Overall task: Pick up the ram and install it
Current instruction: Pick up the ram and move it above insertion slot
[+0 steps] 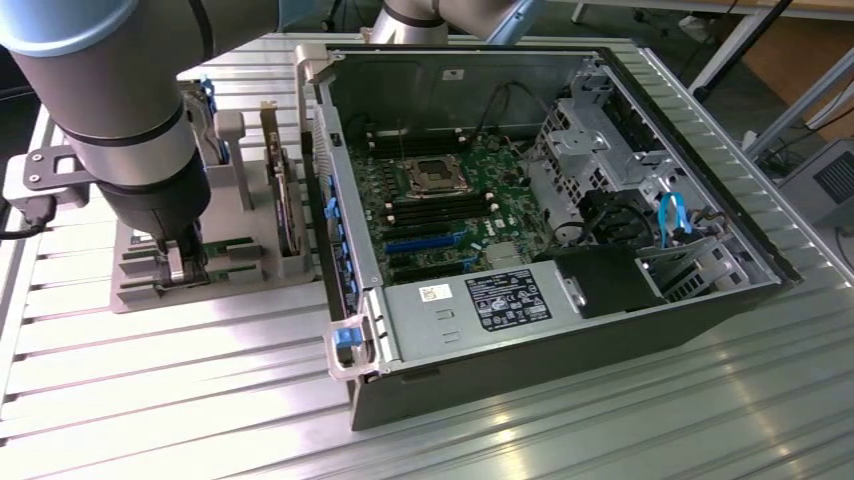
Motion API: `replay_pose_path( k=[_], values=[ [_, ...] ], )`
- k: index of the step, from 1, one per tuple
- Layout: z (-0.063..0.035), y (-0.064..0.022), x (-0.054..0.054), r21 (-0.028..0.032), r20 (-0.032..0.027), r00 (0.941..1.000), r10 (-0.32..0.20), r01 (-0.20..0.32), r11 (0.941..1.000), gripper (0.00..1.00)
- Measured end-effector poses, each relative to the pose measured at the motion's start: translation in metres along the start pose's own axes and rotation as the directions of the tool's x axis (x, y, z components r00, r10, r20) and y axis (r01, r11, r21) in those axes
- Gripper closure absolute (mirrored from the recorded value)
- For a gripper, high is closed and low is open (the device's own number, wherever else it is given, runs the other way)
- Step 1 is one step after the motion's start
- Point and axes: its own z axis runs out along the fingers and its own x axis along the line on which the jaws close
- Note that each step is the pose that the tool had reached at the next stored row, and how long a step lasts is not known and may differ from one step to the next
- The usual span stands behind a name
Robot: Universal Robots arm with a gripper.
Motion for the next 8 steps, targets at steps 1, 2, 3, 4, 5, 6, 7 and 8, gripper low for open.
replay_pose_path(
  k=[1,2,3,4,5,6,7,8],
  values=[
    [0.0010,0.0000,-0.0007,-0.0001,-0.0001,1.0000,0.000,0.000,1.0000,0.70],
    [0.0020,-0.0001,-0.0017,0.0000,0.0000,1.0000,0.000,0.000,1.0000,0.70],
    [0.0027,-0.0002,-0.0031,0.0000,0.0000,1.0000,0.000,0.000,1.0000,0.70],
    [0.0035,-0.0003,-0.0048,0.0001,0.0001,1.0000,0.000,0.000,1.0000,0.70],
    [0.0043,-0.0002,-0.0060,0.0001,0.0001,1.0000,0.000,0.000,1.0000,0.70],
    [0.0050,0.0002,-0.0063,0.0002,0.0001,1.0000,0.000,0.000,1.0000,0.70],
    [0.0061,0.0025,-0.0065,-0.0001,0.0000,1.0000,0.000,0.000,1.0000,0.70],
    [0.0074,0.0053,-0.0067,0.0002,0.0001,1.0000,0.000,0.000,1.0000,0.70]
  ],
)
